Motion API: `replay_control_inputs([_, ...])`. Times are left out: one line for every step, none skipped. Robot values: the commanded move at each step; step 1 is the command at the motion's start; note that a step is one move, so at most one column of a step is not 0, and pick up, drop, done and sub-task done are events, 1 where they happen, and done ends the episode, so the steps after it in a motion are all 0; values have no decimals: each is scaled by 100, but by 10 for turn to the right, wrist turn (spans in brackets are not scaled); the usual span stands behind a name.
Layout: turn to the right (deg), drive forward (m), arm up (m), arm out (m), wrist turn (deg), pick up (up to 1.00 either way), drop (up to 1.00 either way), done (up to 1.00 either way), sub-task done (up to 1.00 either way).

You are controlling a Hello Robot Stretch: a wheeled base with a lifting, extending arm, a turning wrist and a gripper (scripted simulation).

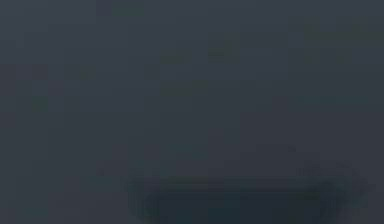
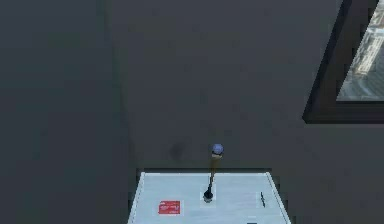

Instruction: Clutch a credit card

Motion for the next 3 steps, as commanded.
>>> replay_control_inputs([0, 0, 50, 0, 0, 0, 0, 0, 0])
replay_control_inputs([0, 0, 28, 0, 0, 0, 0, 0, 0])
replay_control_inputs([0, 0, 0, 18, 0, 0, 0, 0, 0])
